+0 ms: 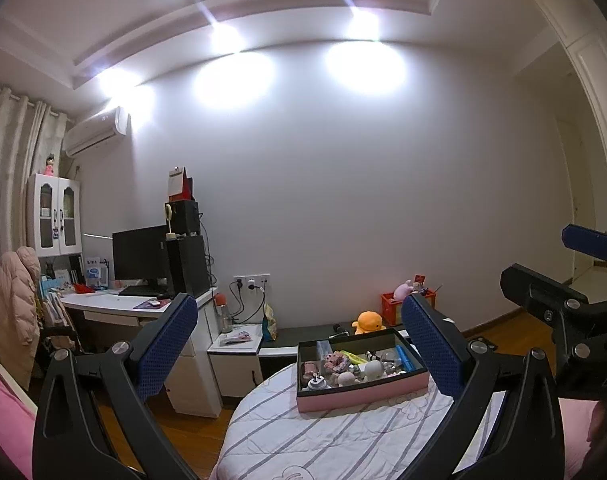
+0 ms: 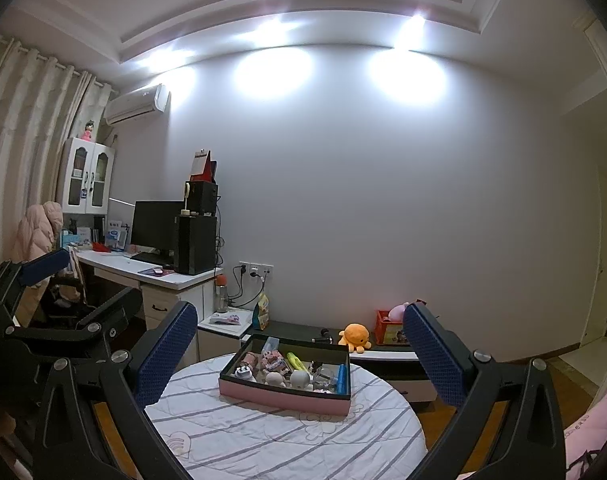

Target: Organize rigid objects

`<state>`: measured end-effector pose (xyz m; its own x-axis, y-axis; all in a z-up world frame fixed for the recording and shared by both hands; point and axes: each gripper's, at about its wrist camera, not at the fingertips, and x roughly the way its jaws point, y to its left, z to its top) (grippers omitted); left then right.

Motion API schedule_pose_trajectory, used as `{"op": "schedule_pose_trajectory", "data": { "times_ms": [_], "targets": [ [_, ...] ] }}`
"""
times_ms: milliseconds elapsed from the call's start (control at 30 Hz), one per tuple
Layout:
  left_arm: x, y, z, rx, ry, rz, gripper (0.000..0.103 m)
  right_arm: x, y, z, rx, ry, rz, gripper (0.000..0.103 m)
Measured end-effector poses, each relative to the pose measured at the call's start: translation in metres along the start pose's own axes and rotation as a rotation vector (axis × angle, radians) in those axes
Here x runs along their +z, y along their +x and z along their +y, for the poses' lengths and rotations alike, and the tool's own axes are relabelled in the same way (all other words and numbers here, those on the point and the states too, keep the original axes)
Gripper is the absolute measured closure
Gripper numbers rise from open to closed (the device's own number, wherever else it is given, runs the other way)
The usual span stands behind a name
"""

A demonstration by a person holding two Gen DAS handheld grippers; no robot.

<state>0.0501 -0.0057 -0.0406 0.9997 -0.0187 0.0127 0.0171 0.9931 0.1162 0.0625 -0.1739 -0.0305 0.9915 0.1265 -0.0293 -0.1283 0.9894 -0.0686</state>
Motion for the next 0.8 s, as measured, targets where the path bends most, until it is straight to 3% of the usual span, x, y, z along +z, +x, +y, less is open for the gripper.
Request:
{"op": "schedule_pose_trajectory", "data": {
  "times_ms": [800],
  "targets": [
    [-0.0060,0.0025,0.0024,-0.037,-0.025,0.007,0.000,-0.0036,-0.0010,-0.0029,0.006,0.006,0.012,0.000]
  ]
}}
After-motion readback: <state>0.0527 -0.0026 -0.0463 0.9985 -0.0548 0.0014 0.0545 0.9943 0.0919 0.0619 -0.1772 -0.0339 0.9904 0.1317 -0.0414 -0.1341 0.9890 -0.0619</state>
